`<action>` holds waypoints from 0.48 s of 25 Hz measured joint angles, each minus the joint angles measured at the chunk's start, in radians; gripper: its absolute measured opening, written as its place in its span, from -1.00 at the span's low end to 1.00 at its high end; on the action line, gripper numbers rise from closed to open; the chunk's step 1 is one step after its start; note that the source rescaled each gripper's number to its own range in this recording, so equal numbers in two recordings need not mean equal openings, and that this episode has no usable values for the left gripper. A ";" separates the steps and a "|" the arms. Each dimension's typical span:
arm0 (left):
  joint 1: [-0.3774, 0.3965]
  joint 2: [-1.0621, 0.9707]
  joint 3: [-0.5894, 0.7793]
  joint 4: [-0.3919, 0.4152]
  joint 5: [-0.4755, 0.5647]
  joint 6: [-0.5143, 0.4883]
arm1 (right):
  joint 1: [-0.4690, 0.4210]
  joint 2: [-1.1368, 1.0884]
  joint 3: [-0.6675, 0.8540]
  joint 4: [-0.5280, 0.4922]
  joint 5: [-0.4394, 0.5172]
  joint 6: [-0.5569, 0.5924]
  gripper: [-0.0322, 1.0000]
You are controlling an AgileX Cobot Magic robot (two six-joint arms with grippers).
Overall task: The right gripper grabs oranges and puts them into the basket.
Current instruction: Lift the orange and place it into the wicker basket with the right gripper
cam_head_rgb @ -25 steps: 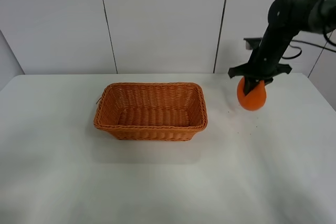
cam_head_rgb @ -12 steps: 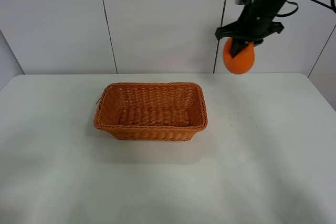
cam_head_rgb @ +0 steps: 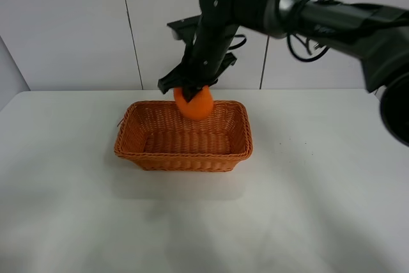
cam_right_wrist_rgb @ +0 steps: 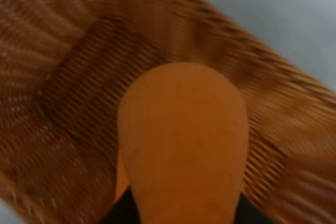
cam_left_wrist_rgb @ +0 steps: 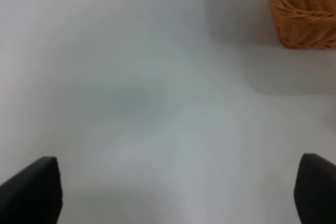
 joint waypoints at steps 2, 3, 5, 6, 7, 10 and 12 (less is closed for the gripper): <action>0.000 0.000 0.000 0.000 0.000 0.000 | 0.021 0.056 0.000 -0.001 -0.063 0.000 -0.94; 0.000 0.000 0.000 0.000 0.000 0.000 | 0.024 0.082 0.000 0.000 -0.096 0.006 -0.94; 0.000 0.000 0.000 0.000 0.000 0.000 | 0.025 0.134 0.000 0.004 -0.138 0.010 -0.94; 0.000 0.000 0.000 0.000 0.000 0.000 | 0.024 0.154 0.000 0.005 -0.151 0.016 -0.94; 0.000 0.000 0.000 0.000 0.000 0.000 | 0.022 0.170 0.000 0.005 -0.157 0.021 -0.94; 0.000 0.000 0.000 0.000 0.000 0.000 | 0.021 0.192 0.000 0.007 -0.172 0.034 -0.81; 0.000 0.000 0.000 0.000 0.000 0.000 | 0.021 0.193 0.000 0.018 -0.174 0.036 -0.37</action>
